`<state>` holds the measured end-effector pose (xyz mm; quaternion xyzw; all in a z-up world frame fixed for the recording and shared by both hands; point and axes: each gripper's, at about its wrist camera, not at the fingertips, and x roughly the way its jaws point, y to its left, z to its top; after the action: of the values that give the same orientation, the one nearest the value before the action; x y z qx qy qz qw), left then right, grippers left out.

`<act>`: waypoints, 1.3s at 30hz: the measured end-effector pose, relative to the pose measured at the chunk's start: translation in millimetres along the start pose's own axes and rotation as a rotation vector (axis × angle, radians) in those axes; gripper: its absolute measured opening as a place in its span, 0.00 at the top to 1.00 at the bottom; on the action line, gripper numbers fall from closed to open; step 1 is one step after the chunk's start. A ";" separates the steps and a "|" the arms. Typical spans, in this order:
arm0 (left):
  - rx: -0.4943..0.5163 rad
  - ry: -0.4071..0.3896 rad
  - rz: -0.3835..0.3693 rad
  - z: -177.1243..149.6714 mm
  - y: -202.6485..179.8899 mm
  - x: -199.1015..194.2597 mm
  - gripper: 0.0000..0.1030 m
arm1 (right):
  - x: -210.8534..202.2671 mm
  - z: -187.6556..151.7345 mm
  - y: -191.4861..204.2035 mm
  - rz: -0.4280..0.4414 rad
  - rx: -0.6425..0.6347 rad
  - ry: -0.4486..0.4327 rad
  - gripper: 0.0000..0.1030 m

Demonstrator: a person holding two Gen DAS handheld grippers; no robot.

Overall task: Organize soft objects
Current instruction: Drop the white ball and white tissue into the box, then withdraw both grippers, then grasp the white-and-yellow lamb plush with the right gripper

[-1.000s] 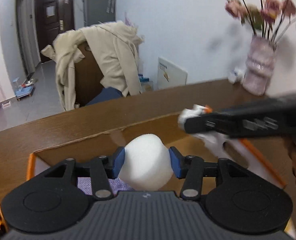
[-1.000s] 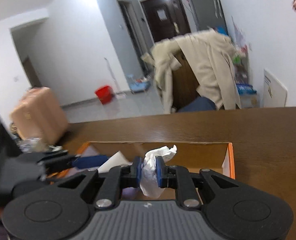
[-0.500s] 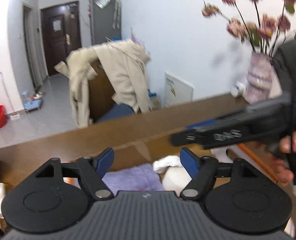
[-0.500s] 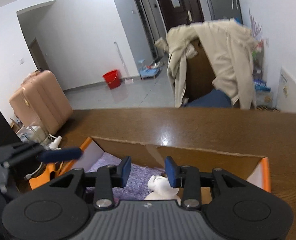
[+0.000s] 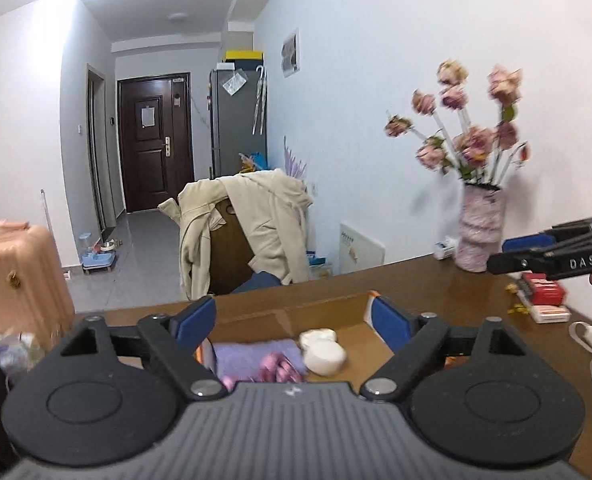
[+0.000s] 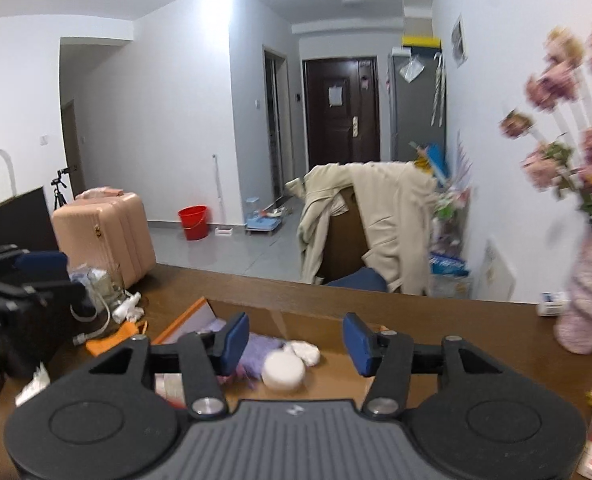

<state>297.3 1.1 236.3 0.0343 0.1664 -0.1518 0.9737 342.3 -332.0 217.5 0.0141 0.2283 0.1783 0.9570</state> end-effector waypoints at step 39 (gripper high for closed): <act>-0.016 0.356 -0.243 -136.6 -83.0 169.6 0.32 | 50.9 -212.3 37.6 -0.152 0.028 0.128 0.44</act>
<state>381.4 -110.1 49.6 0.0323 0.3397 -0.2580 0.9039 278.3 -290.6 9.5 -0.0014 0.2916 0.1024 0.9510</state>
